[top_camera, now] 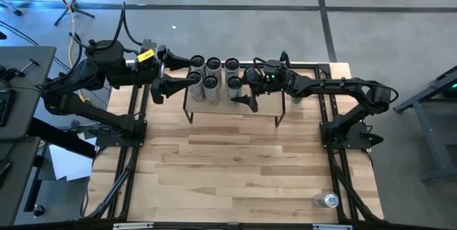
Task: Place canned beverage on shelf
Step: Put the white blue soda can on the shelf aligned with the other white blue soda can
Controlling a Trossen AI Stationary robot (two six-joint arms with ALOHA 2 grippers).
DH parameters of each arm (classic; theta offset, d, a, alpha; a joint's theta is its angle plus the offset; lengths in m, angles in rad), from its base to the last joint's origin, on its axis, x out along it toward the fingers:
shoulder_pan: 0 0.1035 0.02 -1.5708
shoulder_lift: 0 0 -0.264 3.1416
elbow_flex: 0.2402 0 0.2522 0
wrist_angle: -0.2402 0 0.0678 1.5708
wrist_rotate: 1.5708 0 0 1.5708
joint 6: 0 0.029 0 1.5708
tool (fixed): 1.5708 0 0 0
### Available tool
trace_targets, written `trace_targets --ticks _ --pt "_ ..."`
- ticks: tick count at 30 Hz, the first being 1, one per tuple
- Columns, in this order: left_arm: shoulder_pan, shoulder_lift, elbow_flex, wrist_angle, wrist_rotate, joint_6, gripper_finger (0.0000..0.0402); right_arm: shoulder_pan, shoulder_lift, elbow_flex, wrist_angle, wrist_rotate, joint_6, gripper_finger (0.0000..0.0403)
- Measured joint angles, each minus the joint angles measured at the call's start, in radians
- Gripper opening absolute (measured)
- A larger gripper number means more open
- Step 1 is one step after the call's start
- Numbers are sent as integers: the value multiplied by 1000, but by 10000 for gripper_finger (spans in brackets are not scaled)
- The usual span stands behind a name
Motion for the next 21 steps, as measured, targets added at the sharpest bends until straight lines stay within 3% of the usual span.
trace_targets --ticks 10,21 --pt "0 0 0 0 16 1 351 0 -20 1 7 -1 24 388" --pt "0 0 0 0 19 9 351 -44 -118 2 -173 7 -47 394"
